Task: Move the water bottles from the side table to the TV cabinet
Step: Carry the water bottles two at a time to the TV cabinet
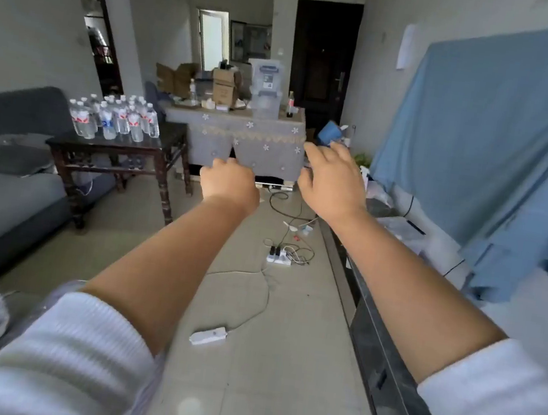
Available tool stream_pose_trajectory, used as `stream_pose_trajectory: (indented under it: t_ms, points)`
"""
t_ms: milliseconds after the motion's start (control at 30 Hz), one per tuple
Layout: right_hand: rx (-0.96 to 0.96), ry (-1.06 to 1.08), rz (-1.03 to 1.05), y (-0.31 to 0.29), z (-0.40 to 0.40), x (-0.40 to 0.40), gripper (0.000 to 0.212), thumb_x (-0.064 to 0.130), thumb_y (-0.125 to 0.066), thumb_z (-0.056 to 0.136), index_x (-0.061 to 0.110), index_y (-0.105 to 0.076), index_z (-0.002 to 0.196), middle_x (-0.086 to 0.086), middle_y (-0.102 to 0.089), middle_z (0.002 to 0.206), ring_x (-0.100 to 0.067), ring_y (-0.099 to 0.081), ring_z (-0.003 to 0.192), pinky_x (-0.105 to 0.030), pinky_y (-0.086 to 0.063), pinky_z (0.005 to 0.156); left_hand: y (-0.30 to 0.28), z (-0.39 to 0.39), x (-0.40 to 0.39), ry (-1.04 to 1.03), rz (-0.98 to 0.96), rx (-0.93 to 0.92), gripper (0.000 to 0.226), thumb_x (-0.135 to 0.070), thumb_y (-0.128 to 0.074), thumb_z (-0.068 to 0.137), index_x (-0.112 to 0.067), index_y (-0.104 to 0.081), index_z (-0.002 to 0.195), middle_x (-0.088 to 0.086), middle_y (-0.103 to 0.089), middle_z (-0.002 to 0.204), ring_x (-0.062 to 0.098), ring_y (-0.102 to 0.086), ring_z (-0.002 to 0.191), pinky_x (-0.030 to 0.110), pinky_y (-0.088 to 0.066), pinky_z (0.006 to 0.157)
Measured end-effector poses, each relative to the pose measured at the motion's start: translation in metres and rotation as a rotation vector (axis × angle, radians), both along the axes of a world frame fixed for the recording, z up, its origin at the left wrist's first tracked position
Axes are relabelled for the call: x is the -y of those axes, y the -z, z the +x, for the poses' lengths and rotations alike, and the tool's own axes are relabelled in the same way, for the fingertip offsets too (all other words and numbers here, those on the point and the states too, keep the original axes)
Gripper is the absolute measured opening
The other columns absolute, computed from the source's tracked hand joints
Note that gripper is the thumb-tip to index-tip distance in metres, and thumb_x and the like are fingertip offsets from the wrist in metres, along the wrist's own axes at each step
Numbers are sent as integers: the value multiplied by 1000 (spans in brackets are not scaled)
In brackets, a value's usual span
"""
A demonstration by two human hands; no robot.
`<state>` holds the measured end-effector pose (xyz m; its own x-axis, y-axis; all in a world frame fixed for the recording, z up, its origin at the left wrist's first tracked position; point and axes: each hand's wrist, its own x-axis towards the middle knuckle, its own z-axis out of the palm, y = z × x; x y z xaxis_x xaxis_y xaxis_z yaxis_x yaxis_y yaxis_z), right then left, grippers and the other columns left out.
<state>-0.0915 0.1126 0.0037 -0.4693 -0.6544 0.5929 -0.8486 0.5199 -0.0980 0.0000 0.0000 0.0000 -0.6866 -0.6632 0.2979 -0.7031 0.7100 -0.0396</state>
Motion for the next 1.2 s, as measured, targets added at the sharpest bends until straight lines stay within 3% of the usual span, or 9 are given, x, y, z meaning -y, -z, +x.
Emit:
stream_pose_trajectory:
  t_ms: [133,367,567,833,1200]
  points:
    - [75,28,181,45,-41,54,33,19,-39,93,3,-58,115,-15,-64,116,-30,-48,115,-37,-42,91,42,-40,49,-83,140,148,35,-18,-43,92,-10,-57,123,11,-56,130,29,-50,123,34,-42,97]
    - [164,-16,433,81,-153,165,31,18,-41,91,3,-59,111,-15,-62,118,-31,-51,116,-36,-46,89,70,-137,150,-136,247,258,35,-18,-41,94,-8,-55,124,11,-56,129,27,-51,121,32,-45,93]
    - [179,-130,485,79,-237,288,33,19,-40,93,0,-59,111,-18,-61,119,-32,-53,114,-35,-46,86,70,-209,262,-221,258,241,35,-18,-41,93,-9,-56,124,11,-56,129,29,-52,121,33,-44,95]
    - [174,-230,583,105,-302,483,33,21,-40,94,3,-57,117,-16,-57,125,-33,-51,118,-35,-45,90,84,-247,448,-381,261,264,35,-18,-48,91,-10,-57,124,10,-57,129,28,-51,122,34,-45,94]
    - [332,-309,608,105,-388,747,38,21,-40,94,7,-52,128,-17,-52,133,-34,-48,123,-35,-43,97,67,-307,706,-457,241,281,37,-18,-43,92,-8,-54,127,12,-53,133,29,-50,123,37,-45,96]
